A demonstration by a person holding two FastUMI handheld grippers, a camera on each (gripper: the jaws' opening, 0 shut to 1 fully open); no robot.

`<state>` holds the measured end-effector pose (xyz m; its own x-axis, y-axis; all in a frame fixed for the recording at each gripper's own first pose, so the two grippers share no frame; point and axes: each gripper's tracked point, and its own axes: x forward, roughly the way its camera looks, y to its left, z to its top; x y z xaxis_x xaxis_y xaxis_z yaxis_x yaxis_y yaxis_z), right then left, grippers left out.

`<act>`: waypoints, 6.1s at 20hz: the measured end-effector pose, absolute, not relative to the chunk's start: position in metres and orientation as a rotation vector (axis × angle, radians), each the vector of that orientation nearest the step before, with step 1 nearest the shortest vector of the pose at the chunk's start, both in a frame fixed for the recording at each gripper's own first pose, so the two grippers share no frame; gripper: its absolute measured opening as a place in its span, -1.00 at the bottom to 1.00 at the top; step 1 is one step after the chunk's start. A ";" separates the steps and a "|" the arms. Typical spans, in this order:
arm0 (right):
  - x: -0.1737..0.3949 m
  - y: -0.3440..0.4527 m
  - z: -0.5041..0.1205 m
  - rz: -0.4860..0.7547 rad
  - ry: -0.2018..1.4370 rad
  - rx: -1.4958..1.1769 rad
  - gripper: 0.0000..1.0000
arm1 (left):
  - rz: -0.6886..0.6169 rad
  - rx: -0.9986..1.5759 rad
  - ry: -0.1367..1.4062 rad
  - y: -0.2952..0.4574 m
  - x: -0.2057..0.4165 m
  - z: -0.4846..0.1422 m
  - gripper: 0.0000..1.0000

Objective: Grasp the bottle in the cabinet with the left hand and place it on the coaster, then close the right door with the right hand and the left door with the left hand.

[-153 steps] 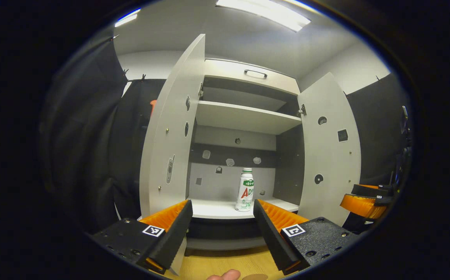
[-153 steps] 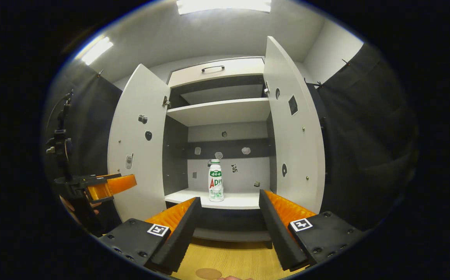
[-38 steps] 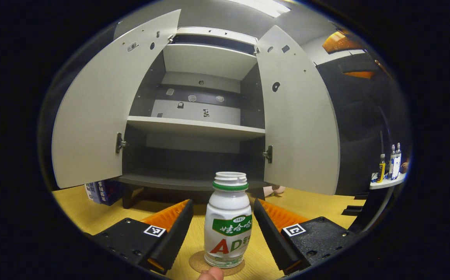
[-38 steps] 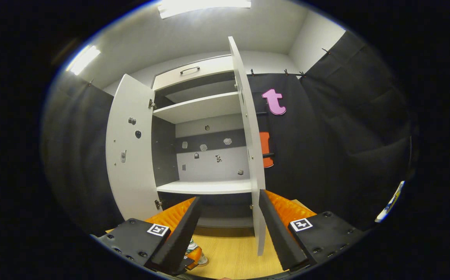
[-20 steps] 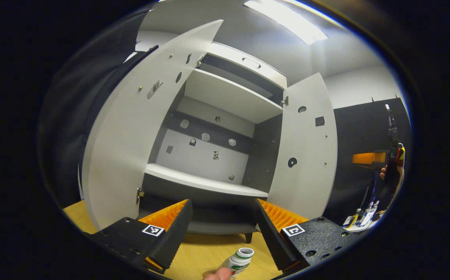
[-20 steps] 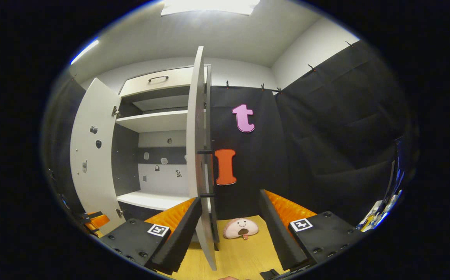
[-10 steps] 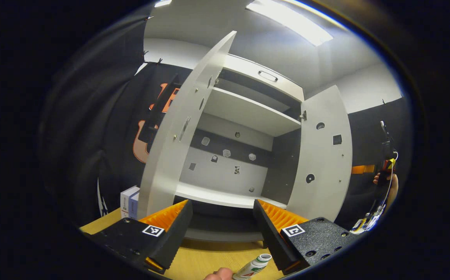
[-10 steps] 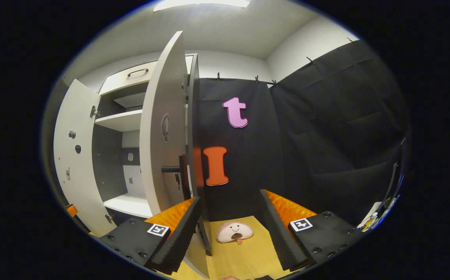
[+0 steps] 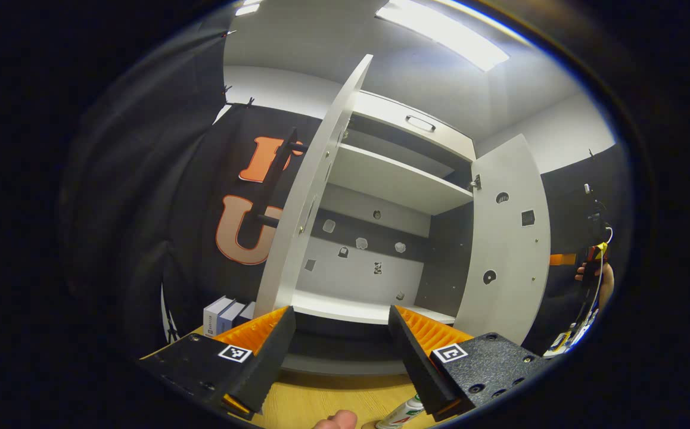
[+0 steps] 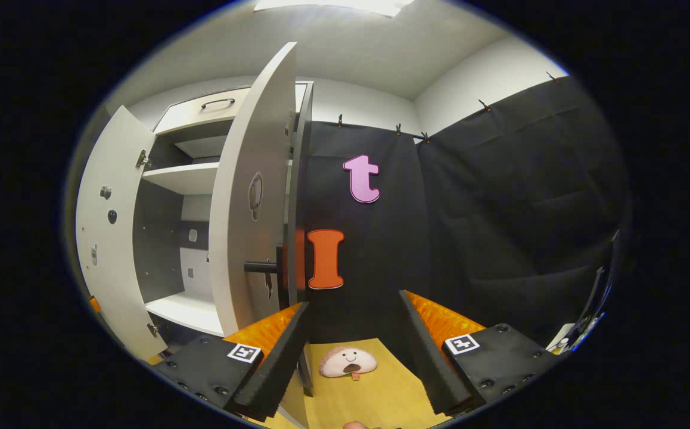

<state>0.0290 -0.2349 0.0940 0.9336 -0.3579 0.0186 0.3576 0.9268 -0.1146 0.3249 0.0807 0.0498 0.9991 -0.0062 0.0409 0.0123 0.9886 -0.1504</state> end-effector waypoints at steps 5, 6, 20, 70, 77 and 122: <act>0.030 -0.218 0.094 -0.370 -0.009 -0.115 0.93 | -0.022 -0.131 -0.050 0.073 0.322 0.053 0.89; 0.032 -0.213 0.094 -0.352 -0.012 -0.110 0.93 | -0.025 -0.133 -0.040 0.071 0.322 0.051 0.89; 0.106 -0.048 0.070 0.036 0.022 -0.022 0.93 | -0.075 -0.096 0.026 0.032 0.308 0.069 0.90; -0.016 -0.068 0.027 0.044 0.003 -0.020 0.95 | 0.138 0.054 0.075 0.116 0.396 0.117 0.84; -0.014 -0.072 0.024 0.033 0.017 -0.011 0.95 | -0.005 0.016 0.147 0.065 0.439 0.094 0.89; -0.029 -0.058 0.012 0.047 0.056 -0.046 0.77 | -0.080 0.046 0.060 0.020 0.337 0.092 0.89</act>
